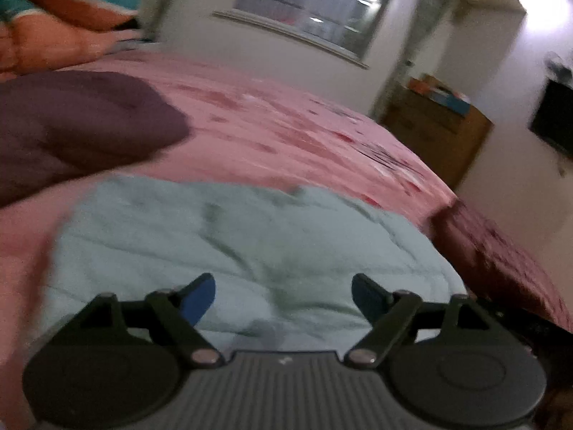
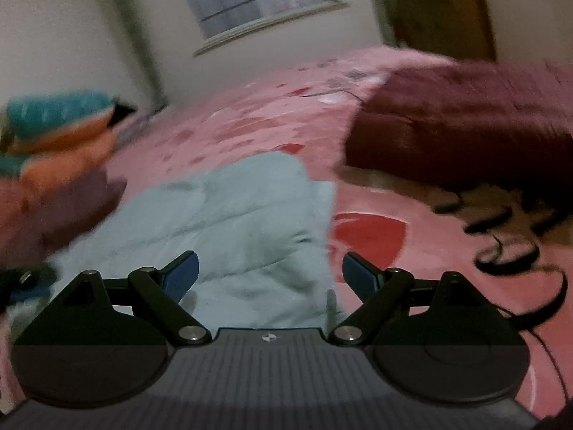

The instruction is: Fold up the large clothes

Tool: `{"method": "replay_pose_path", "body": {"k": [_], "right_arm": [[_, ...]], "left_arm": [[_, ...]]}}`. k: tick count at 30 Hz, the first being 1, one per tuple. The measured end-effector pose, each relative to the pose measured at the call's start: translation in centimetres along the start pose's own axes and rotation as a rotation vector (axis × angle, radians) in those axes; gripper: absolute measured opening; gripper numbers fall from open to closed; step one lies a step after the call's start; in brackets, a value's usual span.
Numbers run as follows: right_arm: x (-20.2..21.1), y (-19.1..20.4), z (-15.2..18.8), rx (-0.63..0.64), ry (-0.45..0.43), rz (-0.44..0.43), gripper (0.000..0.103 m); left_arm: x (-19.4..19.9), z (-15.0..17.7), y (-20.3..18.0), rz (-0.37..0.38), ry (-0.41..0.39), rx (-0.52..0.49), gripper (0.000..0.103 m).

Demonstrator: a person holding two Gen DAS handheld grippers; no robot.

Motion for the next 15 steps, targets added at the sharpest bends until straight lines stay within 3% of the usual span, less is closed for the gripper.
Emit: {"method": "replay_pose_path", "body": {"k": [6, 10, 15], "right_arm": [[-1.8, -4.9, -0.3, -0.296, 0.045, -0.018, 0.103], [-3.5, -4.9, 0.8, -0.406, 0.099, -0.06, 0.103], [-5.6, -3.7, 1.1, -0.374, 0.127, -0.104, 0.103]], "left_arm": [[1.5, -2.0, 9.3, -0.129, 0.022, 0.23, 0.085], [0.8, -0.9, 13.4, -0.064, 0.092, 0.447, 0.087], [-0.2, 0.7, 16.6, -0.057, 0.085, 0.592, 0.087]]}}
Point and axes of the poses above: each gripper's, at about its wrist camera, not at the fingertips, and x roughly against the way its jaws point, y to its left, z to its underside, the point moved 10 cm from there along -x, roughly the way its jaws point, and after that the axes turned 13 degrees about -y, right-handed, at the moved point
